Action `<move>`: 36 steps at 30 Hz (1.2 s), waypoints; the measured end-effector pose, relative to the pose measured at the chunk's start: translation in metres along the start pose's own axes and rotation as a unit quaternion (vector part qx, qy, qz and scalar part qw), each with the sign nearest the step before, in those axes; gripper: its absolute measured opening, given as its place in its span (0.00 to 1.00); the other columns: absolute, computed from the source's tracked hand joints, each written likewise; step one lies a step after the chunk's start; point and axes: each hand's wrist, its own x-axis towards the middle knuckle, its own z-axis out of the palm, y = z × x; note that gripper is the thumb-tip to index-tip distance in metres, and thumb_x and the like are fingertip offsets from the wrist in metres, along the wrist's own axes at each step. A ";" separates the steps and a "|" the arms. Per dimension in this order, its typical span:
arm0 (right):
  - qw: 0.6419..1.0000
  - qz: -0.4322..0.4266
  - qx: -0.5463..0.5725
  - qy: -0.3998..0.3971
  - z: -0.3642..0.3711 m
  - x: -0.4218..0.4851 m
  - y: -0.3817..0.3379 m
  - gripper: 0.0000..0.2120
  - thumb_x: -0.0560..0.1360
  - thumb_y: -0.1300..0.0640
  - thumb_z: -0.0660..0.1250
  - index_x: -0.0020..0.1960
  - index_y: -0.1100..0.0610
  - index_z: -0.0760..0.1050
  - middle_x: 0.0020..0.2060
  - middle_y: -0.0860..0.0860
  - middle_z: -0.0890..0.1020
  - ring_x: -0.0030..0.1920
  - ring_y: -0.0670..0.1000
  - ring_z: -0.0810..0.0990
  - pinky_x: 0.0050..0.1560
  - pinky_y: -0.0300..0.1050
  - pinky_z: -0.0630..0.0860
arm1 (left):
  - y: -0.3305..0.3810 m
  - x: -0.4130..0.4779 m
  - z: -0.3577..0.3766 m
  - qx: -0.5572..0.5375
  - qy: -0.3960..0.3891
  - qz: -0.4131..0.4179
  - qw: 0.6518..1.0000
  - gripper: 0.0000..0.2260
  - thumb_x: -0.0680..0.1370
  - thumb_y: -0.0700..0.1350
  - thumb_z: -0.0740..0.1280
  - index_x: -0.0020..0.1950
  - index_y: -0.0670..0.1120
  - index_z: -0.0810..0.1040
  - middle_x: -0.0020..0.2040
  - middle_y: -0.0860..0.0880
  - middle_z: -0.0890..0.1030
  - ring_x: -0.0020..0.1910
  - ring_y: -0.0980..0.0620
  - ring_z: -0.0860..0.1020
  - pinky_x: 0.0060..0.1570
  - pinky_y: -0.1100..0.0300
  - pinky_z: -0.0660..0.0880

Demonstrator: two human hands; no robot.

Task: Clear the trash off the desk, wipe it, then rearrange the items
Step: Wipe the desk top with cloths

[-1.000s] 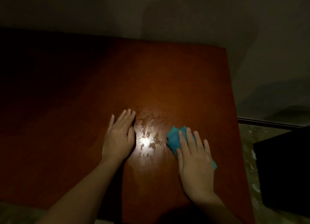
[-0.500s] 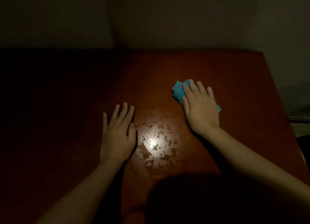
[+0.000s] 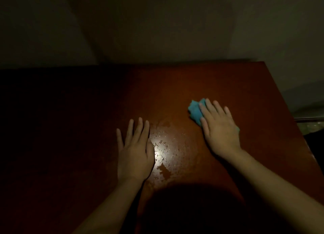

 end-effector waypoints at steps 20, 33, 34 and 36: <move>0.997 -0.069 -0.017 0.002 0.001 -0.135 -0.045 0.24 0.80 0.48 0.44 0.72 0.53 0.65 0.71 0.53 0.69 0.71 0.56 0.67 0.72 0.57 0.57 | -0.004 -0.090 -0.005 -0.025 0.088 0.061 0.994 0.23 0.79 0.48 0.51 0.72 0.44 0.69 0.71 0.47 0.71 0.75 0.49 0.61 0.75 0.48 0.39; 0.990 -0.138 -0.003 -0.040 -0.014 -0.263 -0.007 0.24 0.81 0.47 0.45 0.74 0.52 0.63 0.72 0.51 0.67 0.72 0.54 0.66 0.72 0.51 0.55 | 0.002 -0.210 -0.011 -0.011 0.088 0.001 0.996 0.24 0.79 0.49 0.50 0.73 0.45 0.68 0.72 0.47 0.69 0.75 0.51 0.60 0.76 0.50 0.39; 0.994 -0.101 0.000 -0.032 -0.012 -0.254 -0.020 0.24 0.81 0.47 0.45 0.73 0.52 0.64 0.72 0.52 0.68 0.72 0.55 0.66 0.73 0.51 0.55 | 0.002 -0.214 -0.011 -0.005 0.086 -0.009 0.996 0.25 0.79 0.50 0.49 0.74 0.45 0.67 0.73 0.48 0.68 0.76 0.51 0.59 0.76 0.50 0.38; 0.997 -0.075 -0.004 -0.019 -0.006 -0.247 -0.050 0.24 0.81 0.48 0.45 0.73 0.53 0.65 0.71 0.53 0.69 0.71 0.56 0.67 0.73 0.54 0.57 | 0.001 -0.224 -0.011 0.003 0.081 -0.023 0.996 0.25 0.79 0.51 0.48 0.74 0.46 0.66 0.73 0.48 0.67 0.76 0.51 0.58 0.76 0.49 0.39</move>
